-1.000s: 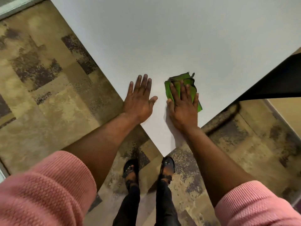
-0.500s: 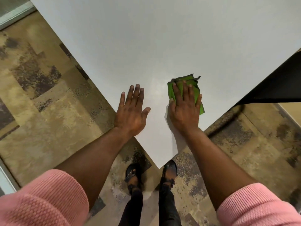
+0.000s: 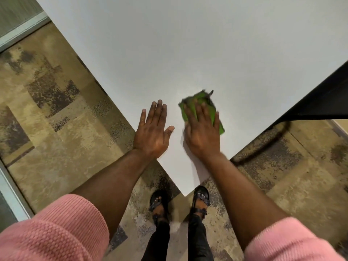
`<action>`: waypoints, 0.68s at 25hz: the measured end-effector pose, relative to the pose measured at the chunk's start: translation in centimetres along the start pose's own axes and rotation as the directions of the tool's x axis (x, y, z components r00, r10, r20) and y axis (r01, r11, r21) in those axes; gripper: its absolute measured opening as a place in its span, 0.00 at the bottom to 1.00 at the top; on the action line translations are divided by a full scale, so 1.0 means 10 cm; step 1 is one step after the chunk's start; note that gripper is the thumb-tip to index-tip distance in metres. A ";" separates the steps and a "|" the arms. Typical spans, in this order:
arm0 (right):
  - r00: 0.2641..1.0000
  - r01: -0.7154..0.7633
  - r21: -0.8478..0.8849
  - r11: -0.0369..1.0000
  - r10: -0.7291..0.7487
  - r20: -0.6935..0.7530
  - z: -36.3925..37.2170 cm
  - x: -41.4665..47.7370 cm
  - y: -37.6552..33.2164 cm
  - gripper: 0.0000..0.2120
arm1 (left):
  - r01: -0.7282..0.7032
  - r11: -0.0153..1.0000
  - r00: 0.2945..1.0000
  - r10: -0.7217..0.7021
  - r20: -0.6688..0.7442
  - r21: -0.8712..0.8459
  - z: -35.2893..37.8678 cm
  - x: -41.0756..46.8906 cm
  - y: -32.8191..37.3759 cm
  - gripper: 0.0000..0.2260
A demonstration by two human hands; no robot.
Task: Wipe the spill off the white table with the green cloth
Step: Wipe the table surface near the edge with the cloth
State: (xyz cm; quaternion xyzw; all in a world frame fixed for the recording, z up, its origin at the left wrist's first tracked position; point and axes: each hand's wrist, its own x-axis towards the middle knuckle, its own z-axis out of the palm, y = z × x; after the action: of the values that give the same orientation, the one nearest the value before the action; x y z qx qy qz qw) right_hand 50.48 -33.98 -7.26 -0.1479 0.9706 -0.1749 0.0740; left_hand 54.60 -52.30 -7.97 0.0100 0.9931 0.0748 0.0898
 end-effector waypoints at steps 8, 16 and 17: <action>0.997 0.061 -0.025 0.998 -0.060 0.043 0.12 -0.94 -0.17 0.29 | 0.018 1.000 0.999 -0.018 0.030 0.019 -0.02 -0.02 0.03 0.32; 0.998 -0.031 0.008 0.999 0.032 -0.060 -0.09 0.03 0.29 0.28 | 0.022 1.000 1.000 -0.022 0.008 0.012 0.04 -0.02 0.00 0.31; 0.995 -0.061 0.007 0.998 0.061 -0.076 -0.12 0.15 0.35 0.28 | 0.023 1.000 1.000 -0.023 0.006 0.010 0.05 -0.02 0.00 0.31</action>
State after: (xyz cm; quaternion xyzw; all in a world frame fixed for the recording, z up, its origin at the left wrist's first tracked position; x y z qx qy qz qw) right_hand 47.90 -30.92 -7.61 -0.1113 0.9764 -0.1801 0.0428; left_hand 54.86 -52.27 -8.38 -0.0005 0.9932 0.0689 0.0938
